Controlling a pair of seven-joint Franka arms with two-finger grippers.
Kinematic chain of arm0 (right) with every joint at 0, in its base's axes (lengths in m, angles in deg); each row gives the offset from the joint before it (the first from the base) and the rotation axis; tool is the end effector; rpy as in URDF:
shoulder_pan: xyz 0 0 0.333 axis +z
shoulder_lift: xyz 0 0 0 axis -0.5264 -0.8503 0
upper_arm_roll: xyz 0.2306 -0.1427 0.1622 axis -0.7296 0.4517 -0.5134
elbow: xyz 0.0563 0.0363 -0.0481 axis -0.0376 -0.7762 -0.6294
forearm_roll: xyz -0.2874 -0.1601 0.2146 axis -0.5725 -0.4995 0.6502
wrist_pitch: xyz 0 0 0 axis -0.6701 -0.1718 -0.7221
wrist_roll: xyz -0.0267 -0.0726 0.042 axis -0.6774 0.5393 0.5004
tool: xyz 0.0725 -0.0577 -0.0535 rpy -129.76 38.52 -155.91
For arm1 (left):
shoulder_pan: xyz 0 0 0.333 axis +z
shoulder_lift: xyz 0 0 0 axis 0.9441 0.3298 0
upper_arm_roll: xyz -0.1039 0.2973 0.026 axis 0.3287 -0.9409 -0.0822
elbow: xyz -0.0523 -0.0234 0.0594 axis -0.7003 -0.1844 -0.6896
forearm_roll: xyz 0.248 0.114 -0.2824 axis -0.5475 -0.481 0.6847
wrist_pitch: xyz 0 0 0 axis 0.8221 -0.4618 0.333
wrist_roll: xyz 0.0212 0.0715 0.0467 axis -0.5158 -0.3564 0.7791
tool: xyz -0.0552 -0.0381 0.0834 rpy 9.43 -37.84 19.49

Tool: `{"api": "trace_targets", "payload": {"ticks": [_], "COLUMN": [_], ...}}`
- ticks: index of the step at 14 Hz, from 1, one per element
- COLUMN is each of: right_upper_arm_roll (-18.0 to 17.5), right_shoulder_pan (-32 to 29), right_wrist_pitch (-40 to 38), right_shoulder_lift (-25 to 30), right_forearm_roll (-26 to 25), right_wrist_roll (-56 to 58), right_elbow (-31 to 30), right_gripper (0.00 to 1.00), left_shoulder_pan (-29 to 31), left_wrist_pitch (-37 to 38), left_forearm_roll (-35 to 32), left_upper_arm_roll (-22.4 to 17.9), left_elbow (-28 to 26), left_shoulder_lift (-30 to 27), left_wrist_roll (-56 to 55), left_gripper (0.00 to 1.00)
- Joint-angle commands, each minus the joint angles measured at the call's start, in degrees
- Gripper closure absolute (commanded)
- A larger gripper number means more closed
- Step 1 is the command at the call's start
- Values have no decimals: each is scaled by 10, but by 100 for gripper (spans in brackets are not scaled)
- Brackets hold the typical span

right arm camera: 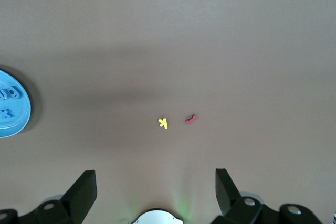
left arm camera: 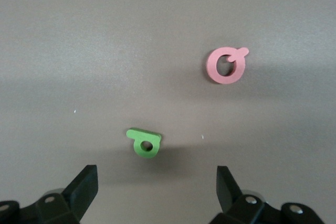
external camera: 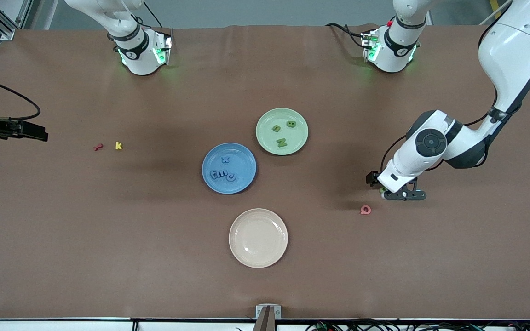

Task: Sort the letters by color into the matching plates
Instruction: 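Lower the left gripper onto the green d and close it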

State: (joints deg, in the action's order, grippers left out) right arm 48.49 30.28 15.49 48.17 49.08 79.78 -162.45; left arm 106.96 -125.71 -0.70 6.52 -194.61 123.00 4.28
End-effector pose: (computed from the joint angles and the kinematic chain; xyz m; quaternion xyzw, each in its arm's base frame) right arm 0.5891 -0.0340 0.5765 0.9934 -0.0239 -0.1086 0.0264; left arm 0.5720 -0.1269 0.2149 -0.9997 0.0177 -0.0095 0.0146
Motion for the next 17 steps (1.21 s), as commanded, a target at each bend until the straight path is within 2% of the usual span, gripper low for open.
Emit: {"api": "trace_targets", "payload": {"ticks": [1, 5, 7, 15, 17], "right_upper_arm_roll": [-3, -3, -3, 3, 3], "right_shoulder_pan": [-10, -11, -11, -11, -11], "right_wrist_pitch": [-4, 41, 51, 28, 8], "right_shoulder_lift": [27, 143, 182, 218, 210], "right_forearm_roll": [9, 28, 40, 43, 42], "right_wrist_roll": [0, 0, 0, 1, -4], "right_elbow": [-21, -146, -185, -178, -140], "right_gripper": [0, 0, 0, 0, 0], "left_shoulder_pan": [6, 4, 4, -4, -4], "left_wrist_pitch": [-21, -38, -46, -69, -70], "left_forearm_roll": [-29, -36, -37, -38, -38], "left_upper_arm_roll": [-11, -23, -24, -42, -42], "left_elbow": [1, 3, 8, 16, 21], "left_shoulder_lift": [13, 24, 33, 46, 53], "left_wrist_roll": [6, 7, 6, 5, 3], "left_gripper": [1, 2, 5, 22, 27]}}
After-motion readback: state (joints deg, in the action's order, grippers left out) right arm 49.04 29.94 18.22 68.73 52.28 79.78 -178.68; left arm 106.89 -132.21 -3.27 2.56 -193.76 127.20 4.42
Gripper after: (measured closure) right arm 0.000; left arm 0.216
